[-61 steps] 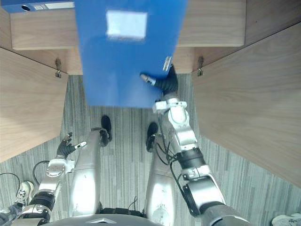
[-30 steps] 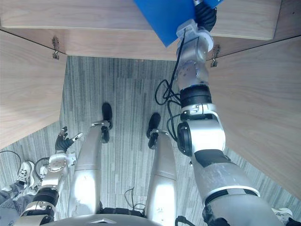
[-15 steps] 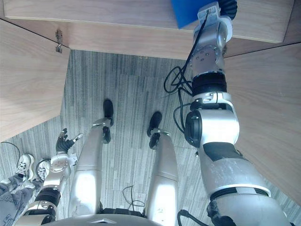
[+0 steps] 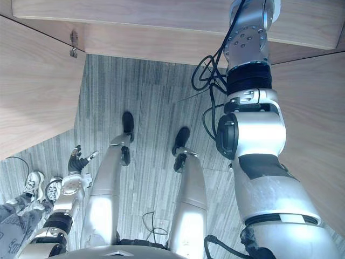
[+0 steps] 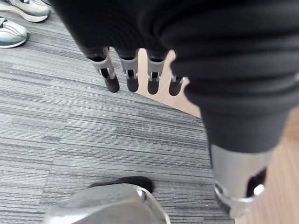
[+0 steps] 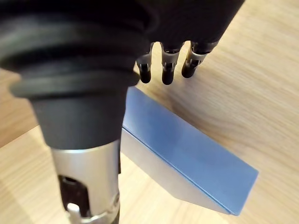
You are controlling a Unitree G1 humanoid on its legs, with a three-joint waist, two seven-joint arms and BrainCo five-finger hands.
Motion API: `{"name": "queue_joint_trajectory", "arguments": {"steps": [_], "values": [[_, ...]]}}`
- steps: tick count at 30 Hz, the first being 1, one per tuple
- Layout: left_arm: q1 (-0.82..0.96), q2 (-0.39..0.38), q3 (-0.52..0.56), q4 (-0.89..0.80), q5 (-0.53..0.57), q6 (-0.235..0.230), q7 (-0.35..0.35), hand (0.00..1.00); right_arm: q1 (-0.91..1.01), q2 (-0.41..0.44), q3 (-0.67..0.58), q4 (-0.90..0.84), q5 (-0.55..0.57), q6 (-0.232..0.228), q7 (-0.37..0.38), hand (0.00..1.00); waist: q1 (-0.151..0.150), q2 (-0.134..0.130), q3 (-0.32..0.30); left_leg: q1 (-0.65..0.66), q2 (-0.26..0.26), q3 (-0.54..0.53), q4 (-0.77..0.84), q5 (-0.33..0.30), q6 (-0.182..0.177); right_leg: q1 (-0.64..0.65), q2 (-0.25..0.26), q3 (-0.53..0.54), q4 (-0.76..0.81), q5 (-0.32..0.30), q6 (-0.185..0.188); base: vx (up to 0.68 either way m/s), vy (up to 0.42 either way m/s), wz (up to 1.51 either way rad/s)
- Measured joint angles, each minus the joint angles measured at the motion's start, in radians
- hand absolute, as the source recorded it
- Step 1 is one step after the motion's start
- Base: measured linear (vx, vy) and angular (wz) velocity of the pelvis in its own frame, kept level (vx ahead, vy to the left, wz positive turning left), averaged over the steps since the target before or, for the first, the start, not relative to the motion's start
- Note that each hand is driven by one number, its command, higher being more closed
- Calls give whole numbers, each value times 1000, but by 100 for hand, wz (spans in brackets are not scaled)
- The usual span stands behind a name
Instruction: Walk over to the cabinet, pick up the folder, carry it to the office cabinet, place the folder inside the office cabinet, then close the office cabinet door
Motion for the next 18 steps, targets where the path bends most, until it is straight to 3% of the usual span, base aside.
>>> {"name": "queue_joint_trajectory", "arguments": {"steps": [12,18], "values": [[-46,-54,-17,-2,-19,2,1,0,17,25,-4,-19,-51,-16,-15,0,-4,6,-3,12,8,14,-11,14,-2,3,5,3,-10,9,-4,-3,0,-1],[-51,-58,-13,0,-19,13,29,0,242,178,-142,-356,-182,-84,-129,0,-7,5,-3,13,19,24,5,8,6,4,13,10,-9,10,-3,-13,-2,-5]]}}
